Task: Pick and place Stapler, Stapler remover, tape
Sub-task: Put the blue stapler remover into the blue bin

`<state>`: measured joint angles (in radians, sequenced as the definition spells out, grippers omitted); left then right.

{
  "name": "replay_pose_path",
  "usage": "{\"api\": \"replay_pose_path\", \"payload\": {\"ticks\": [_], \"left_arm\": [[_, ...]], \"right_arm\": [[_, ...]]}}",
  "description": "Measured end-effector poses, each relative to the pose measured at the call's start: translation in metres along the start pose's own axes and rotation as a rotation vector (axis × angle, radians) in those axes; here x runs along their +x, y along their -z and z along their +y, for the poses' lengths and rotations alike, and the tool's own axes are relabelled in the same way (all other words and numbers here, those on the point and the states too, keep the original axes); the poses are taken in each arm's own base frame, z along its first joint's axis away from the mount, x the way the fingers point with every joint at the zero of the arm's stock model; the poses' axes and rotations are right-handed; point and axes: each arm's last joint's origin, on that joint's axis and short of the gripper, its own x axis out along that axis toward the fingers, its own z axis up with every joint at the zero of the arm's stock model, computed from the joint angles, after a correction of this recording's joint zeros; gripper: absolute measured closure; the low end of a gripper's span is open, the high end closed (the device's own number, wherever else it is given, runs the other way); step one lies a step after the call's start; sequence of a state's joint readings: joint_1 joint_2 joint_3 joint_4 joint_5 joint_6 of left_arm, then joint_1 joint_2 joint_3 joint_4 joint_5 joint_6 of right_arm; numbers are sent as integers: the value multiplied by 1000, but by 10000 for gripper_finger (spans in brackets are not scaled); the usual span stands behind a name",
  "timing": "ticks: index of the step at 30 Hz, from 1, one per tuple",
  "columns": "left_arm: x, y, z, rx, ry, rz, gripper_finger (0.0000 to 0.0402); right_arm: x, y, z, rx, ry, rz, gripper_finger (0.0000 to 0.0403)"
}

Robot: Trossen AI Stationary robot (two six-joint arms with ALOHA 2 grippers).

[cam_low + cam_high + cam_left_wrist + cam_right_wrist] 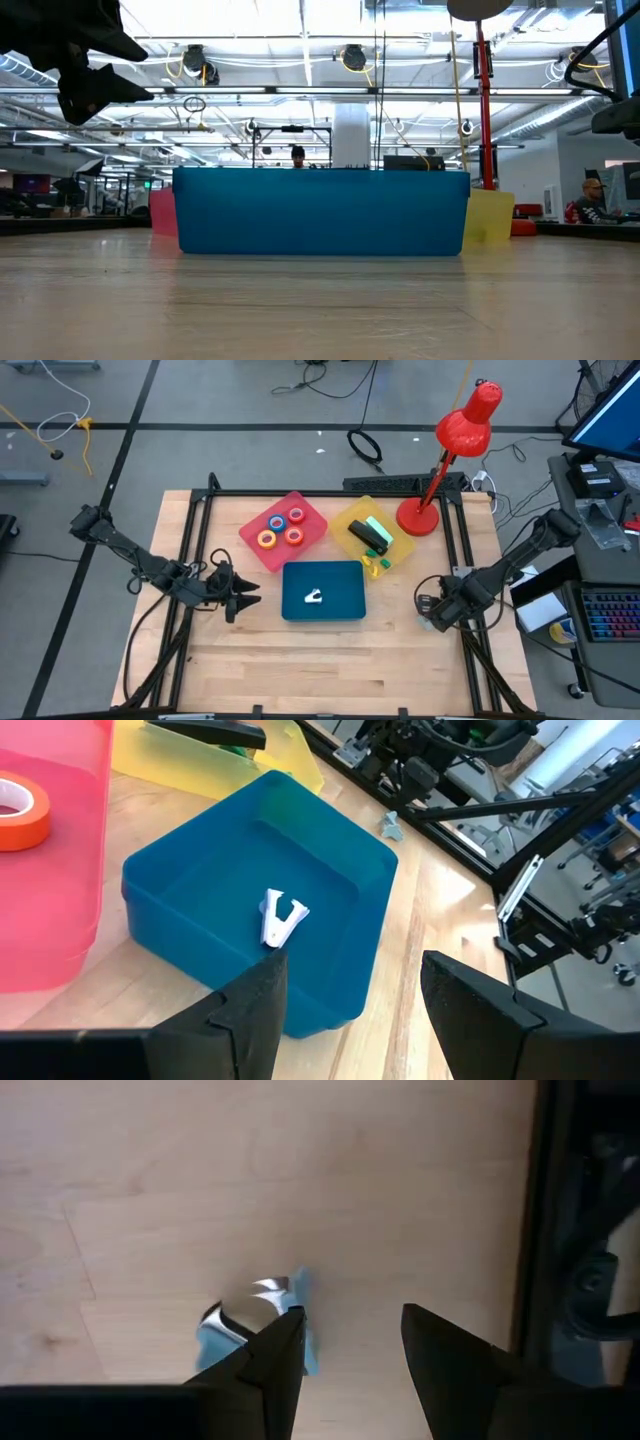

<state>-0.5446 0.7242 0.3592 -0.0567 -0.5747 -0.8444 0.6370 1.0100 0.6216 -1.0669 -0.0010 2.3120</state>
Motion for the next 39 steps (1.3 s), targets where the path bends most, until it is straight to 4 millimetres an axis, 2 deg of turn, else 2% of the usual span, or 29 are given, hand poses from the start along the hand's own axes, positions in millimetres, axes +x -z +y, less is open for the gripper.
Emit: {"api": "replay_pose_path", "payload": {"ticks": [15,28,33,39], "left_arm": [[0,0,0,3,14,16,174],[0,1,-1,1,17,18,174],[0,0,-1,0,17,18,174],[0,0,-1,-1,20,19,174]], "right_arm": [[15,9,11,-38,25,-60,242],[18,9,13,-96,10,-85,243],[31,7,10,-80,6,-73,247],[46,3,6,-75,-26,-47,273]]}}
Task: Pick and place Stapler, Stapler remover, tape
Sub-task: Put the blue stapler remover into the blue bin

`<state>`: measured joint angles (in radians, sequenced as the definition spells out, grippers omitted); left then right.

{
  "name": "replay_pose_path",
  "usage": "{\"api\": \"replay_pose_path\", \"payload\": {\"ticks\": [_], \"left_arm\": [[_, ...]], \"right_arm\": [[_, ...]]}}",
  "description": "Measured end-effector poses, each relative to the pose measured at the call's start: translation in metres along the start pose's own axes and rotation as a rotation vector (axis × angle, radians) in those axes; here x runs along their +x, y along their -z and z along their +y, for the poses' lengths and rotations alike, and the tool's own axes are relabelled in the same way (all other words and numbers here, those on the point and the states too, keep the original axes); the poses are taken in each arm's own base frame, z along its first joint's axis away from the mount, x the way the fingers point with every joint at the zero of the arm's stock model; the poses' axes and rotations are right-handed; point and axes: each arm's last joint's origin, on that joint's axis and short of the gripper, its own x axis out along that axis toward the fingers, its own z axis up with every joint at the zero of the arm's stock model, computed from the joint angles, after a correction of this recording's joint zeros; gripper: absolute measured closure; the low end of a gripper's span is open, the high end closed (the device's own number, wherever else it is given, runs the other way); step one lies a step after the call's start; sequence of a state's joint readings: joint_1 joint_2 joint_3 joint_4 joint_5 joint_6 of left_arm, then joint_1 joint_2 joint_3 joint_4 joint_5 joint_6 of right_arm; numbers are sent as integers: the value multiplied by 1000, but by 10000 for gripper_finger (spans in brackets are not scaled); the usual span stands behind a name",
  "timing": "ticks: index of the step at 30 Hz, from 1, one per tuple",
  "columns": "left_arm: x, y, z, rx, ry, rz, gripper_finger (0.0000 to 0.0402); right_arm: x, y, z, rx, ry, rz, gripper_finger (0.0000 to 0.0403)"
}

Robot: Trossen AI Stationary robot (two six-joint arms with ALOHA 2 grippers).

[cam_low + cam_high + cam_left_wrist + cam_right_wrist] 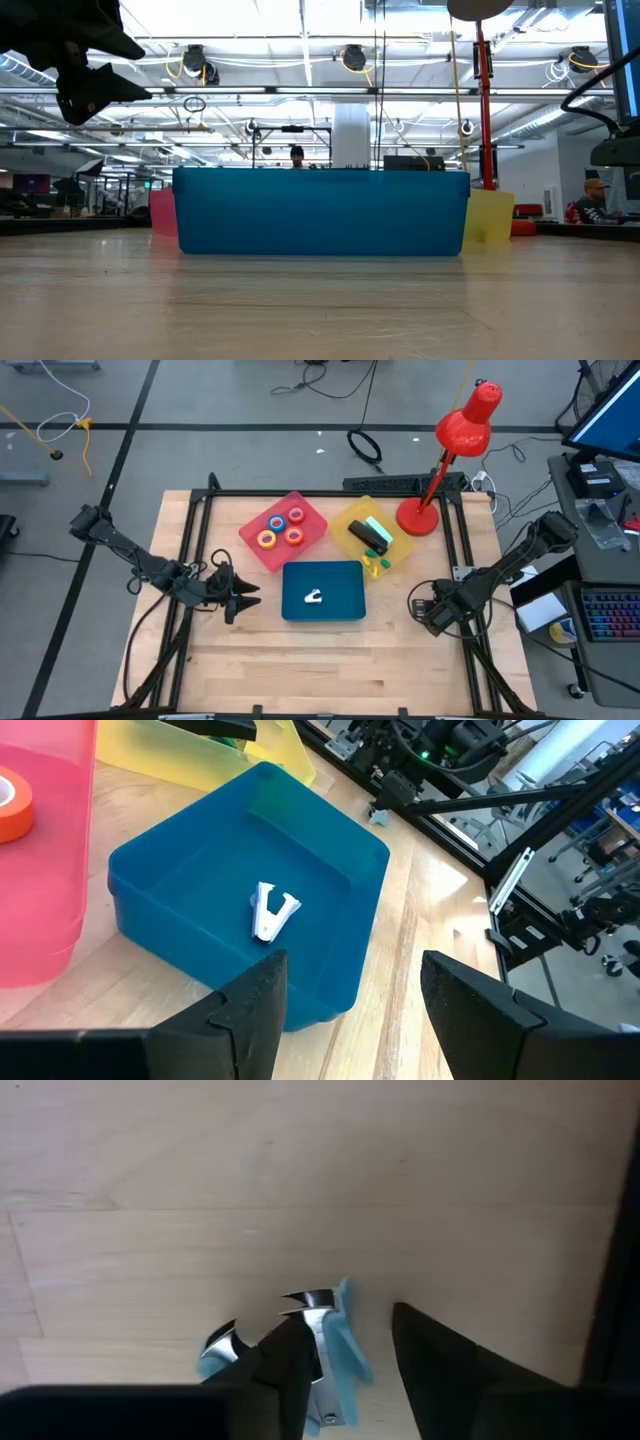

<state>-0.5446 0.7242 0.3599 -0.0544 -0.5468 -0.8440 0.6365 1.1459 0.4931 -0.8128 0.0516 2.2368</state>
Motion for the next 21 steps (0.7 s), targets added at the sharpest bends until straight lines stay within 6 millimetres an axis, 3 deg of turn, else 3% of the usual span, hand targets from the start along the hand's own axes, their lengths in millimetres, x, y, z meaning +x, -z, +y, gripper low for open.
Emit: {"api": "replay_pose_path", "payload": {"ticks": [12,16,21], "left_arm": [[0,0,0,-1,2,-2,174],[0,0,0,-1,2,-2,174],[0,0,0,-2,2,-2,174]], "right_arm": [[-10,-3,-3,-30,-57,32,366],[-17,-4,1,-42,-194,24,373],[-33,-4,14,-1,-517,-35,372]]}}
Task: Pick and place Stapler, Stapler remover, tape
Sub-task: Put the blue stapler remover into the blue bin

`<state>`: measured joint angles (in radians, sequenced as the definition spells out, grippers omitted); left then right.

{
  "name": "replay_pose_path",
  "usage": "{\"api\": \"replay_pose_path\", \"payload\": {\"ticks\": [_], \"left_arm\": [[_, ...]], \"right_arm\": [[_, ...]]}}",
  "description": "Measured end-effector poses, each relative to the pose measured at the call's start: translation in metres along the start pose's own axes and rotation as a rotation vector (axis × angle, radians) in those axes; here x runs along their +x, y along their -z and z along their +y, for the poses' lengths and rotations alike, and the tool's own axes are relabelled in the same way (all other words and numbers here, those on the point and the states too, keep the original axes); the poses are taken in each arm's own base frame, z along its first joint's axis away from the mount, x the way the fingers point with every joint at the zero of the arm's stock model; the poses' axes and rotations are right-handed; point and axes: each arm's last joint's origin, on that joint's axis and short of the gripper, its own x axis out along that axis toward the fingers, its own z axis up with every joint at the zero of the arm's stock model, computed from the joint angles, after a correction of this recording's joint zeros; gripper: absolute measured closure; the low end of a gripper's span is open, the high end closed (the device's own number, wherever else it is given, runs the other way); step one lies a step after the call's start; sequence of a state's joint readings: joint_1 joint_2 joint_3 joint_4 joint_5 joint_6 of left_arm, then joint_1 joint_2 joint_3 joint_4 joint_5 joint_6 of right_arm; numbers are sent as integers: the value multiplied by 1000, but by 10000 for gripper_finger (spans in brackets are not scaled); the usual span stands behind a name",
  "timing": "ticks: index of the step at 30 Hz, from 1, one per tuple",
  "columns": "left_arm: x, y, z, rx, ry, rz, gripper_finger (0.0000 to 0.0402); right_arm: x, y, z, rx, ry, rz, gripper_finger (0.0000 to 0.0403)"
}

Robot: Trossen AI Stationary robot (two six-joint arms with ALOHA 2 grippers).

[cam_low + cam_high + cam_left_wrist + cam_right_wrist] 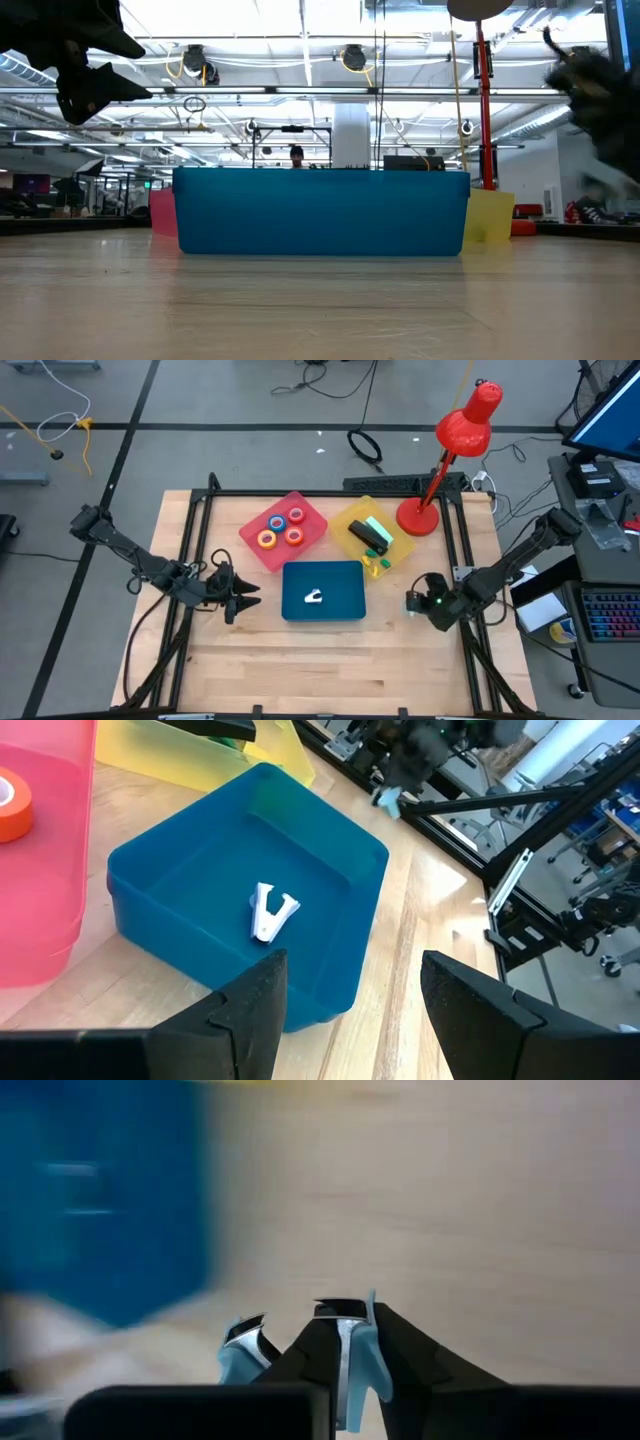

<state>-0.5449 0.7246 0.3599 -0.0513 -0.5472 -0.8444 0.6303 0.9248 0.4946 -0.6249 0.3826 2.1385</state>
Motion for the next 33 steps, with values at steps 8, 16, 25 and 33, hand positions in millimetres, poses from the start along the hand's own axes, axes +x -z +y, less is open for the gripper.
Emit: {"api": "replay_pose_path", "payload": {"ticks": [8,16,25,33], "left_arm": [[0,0,0,1,0,0,174],[0,0,0,6,-4,2,174],[0,0,0,6,-4,2,174],[0,0,0,5,-4,2,174]], "right_arm": [[-11,-7,61,-75,-570,-147,372],[-10,-29,108,-253,-867,-275,372],[4,-35,162,-537,-860,-229,364],[20,-44,192,-729,-554,-142,368]]}}
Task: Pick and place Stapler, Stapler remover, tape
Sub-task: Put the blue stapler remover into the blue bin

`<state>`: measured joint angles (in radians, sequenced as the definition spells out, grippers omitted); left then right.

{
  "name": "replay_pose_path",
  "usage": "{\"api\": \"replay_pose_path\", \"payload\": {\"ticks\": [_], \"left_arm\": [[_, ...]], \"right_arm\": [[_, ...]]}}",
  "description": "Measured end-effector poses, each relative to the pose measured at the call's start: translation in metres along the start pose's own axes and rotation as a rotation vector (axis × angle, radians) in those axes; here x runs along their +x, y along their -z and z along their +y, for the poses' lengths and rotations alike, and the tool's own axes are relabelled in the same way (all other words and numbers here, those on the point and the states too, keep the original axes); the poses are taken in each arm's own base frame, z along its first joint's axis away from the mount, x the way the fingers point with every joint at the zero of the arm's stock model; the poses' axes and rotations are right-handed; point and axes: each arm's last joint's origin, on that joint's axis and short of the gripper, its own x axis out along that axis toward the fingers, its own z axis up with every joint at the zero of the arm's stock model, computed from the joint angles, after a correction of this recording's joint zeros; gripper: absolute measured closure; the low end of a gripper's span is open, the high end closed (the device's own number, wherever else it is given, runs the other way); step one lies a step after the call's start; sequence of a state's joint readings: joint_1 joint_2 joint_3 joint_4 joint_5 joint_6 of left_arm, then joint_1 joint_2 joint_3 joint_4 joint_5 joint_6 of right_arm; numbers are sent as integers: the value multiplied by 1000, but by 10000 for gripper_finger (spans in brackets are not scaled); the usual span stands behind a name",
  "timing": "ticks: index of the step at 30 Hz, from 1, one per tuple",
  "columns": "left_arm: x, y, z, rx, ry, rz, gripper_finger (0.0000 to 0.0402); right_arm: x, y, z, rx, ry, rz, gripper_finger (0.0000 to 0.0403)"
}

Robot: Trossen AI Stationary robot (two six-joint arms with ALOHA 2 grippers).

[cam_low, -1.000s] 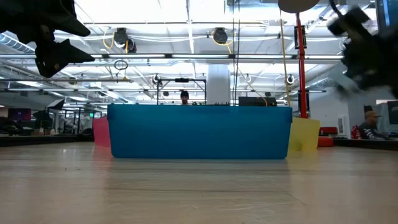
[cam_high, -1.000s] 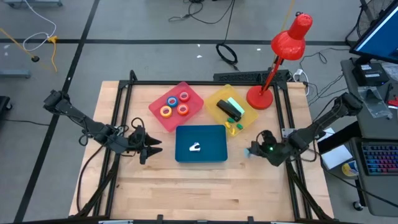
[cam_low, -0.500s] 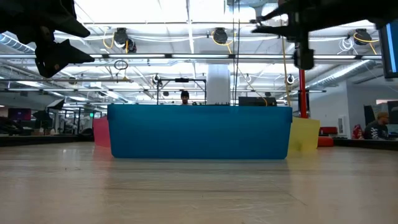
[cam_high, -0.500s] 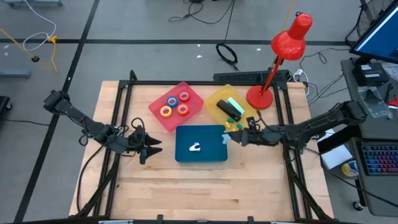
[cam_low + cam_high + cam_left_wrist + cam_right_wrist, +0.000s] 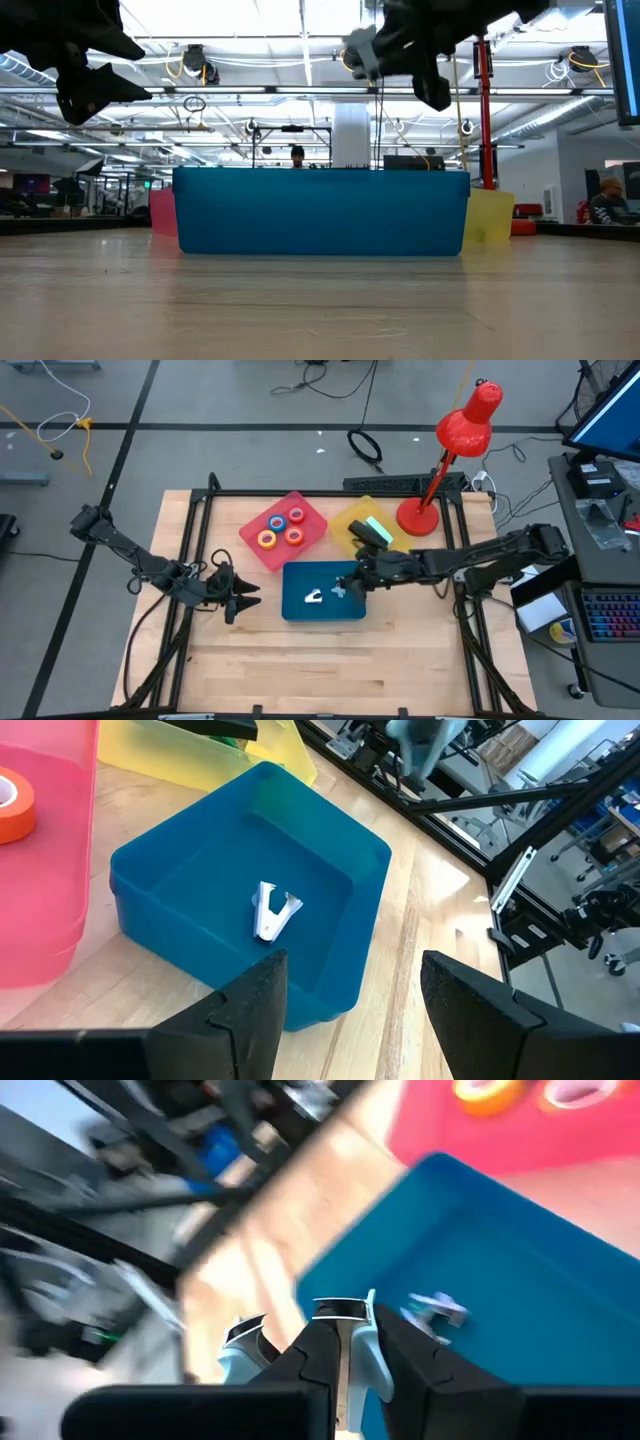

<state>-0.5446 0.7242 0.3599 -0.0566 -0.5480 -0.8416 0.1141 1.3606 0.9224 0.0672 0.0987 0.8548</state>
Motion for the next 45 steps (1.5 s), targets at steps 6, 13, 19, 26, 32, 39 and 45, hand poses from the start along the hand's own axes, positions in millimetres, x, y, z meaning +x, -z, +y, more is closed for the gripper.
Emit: {"api": "replay_pose_path", "payload": {"ticks": [6,13,19,26,32,39,45], "left_arm": [[0,0,0,1,-1,0,174],[0,0,0,4,-2,-1,174],[0,-1,0,64,-13,-15,174],[0,-5,-3,173,-15,-77,174],[-6,-10,-3,249,25,-136,174],[-8,8,19,210,81,-207,174],[-7,26,38,193,155,-286,174]], "right_arm": [[21,-6,1,-69,160,159,366],[56,0,-6,-125,322,380,366],[83,-3,-14,-152,365,482,366],[94,-5,-27,-145,430,536,365],[94,-9,-31,-137,438,525,365],[94,-9,-31,-132,441,523,365],[94,-9,-32,-119,448,519,365]]}}
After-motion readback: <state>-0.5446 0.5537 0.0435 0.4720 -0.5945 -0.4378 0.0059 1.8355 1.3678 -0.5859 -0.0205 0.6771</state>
